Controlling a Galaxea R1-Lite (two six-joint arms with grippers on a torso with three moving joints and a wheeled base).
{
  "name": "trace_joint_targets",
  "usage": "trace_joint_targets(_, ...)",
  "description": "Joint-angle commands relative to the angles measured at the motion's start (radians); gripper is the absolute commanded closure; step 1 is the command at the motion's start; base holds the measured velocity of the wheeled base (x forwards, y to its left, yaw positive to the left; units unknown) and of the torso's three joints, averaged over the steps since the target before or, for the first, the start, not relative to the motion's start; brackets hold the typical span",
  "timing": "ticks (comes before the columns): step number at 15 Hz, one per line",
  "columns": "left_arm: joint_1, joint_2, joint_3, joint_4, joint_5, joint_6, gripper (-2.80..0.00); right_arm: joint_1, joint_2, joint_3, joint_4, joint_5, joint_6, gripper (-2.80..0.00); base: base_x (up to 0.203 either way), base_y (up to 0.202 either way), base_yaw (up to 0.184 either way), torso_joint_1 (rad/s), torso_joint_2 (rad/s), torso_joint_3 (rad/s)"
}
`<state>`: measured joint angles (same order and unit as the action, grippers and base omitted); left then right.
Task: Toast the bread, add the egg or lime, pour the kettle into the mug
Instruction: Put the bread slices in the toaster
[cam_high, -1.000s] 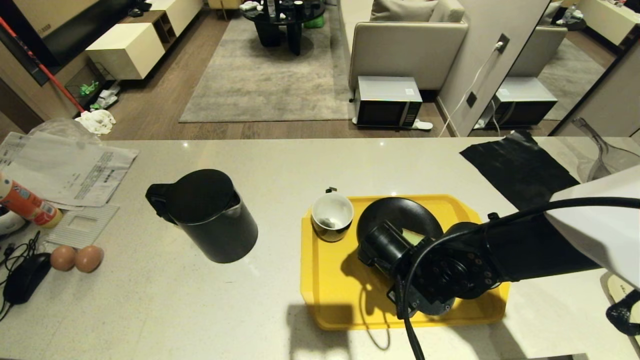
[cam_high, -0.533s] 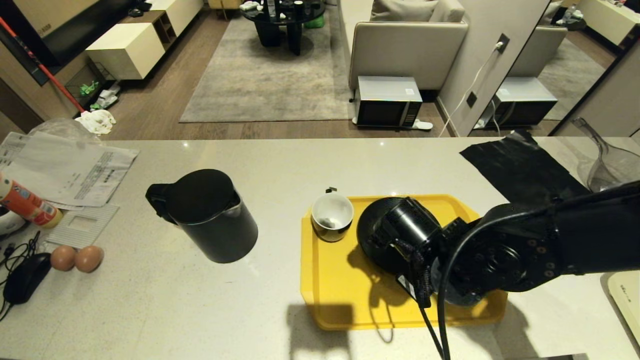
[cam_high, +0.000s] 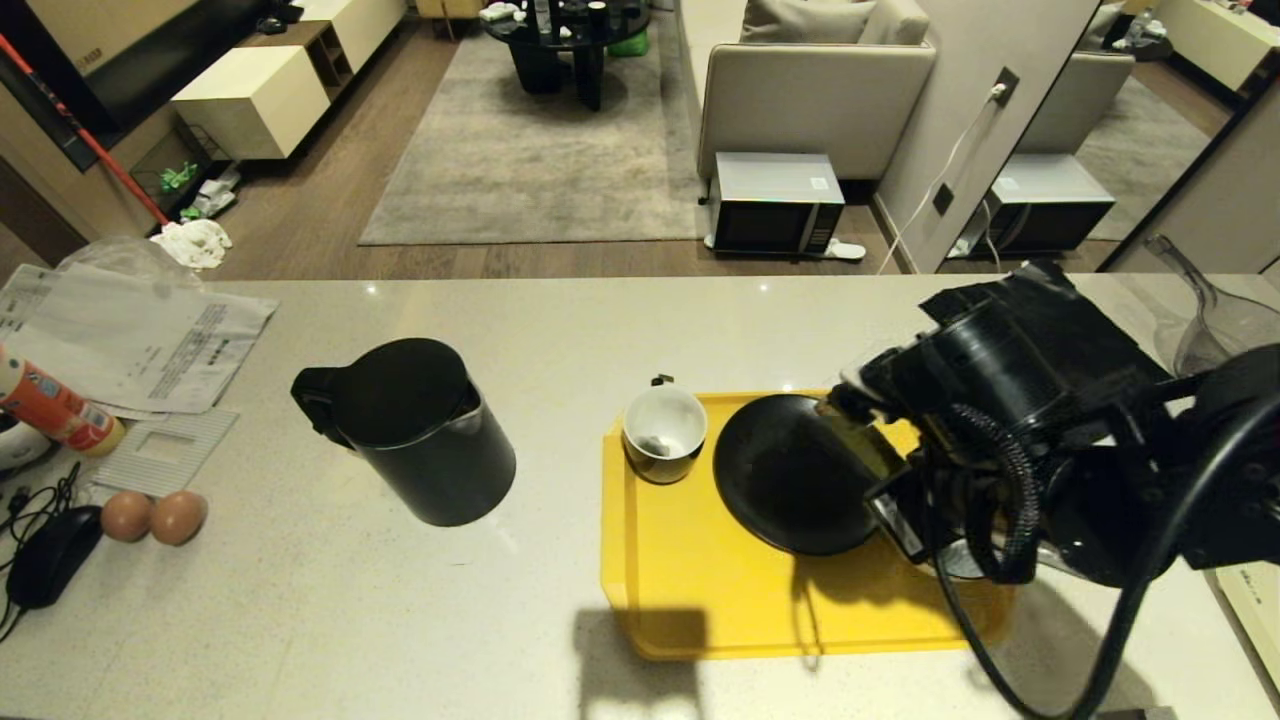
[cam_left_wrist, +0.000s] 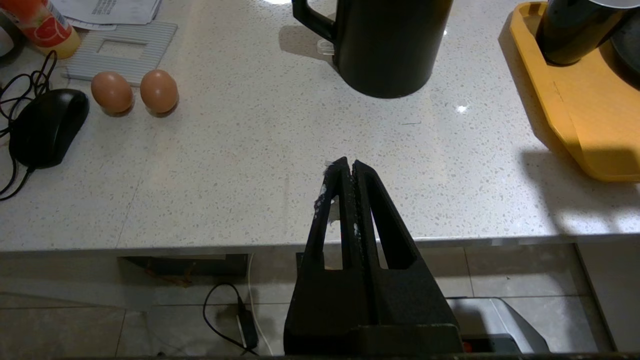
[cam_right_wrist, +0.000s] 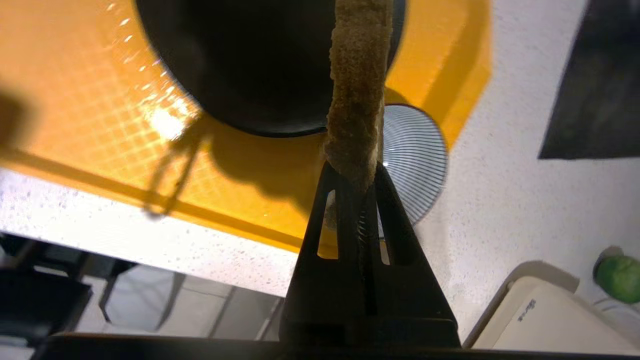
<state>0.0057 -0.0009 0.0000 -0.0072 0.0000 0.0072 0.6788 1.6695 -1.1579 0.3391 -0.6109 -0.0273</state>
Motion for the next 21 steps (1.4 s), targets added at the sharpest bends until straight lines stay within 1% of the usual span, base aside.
trace_joint_targets(1,0.0,-0.001,0.0,0.0,0.0,0.0,0.0,-0.063,-0.102,0.001,0.002,0.023,0.006,0.0,0.0,0.0,0.0,0.0,0.0,0.0)
trace_joint_targets(3,0.0,-0.001,0.0,0.0,0.0,0.0,0.0,-0.143,-0.141,-0.007,0.004,0.079,0.004,0.0,0.0,0.0,0.0,0.0,0.0,0.0)
trace_joint_targets(5,0.0,-0.001,0.0,0.0,0.0,0.0,0.0,-0.24,-0.167,-0.028,0.005,0.134,-0.003,0.0,0.0,0.0,0.0,0.0,0.0,0.0)
trace_joint_targets(8,0.0,-0.001,0.0,0.0,0.0,0.0,0.0,-0.4,-0.192,-0.07,0.005,0.228,-0.055,0.0,0.0,0.0,0.0,0.0,0.0,0.0)
trace_joint_targets(11,0.0,-0.001,0.0,0.0,0.0,0.0,0.0,-0.549,-0.199,-0.125,0.003,0.342,-0.075,0.0,0.0,0.0,0.0,0.0,0.0,0.0)
trace_joint_targets(13,0.0,-0.001,0.0,0.0,0.0,0.0,0.0,-0.632,-0.207,-0.147,0.003,0.432,-0.085,0.0,0.0,0.0,0.0,0.0,0.0,0.0)
trace_joint_targets(15,0.0,-0.001,0.0,0.0,0.0,0.0,0.0,-0.693,-0.218,-0.155,0.002,0.513,-0.11,0.0,0.0,0.0,0.0,0.0,0.0,0.0)
trace_joint_targets(18,0.0,-0.001,0.0,0.0,0.0,0.0,0.0,-0.742,-0.217,-0.202,0.004,0.584,-0.116,0.0,0.0,0.0,0.0,0.0,0.0,0.0)
trace_joint_targets(19,0.0,-0.001,0.0,0.0,0.0,0.0,0.0,-0.743,-0.224,-0.201,0.005,0.6,-0.119,0.0,0.0,0.0,0.0,0.0,0.0,0.0)
trace_joint_targets(21,0.0,-0.001,0.0,0.0,0.0,0.0,0.0,-0.743,-0.235,-0.189,0.009,0.602,-0.129,0.0,0.0,0.0,0.0,0.0,0.0,0.0)
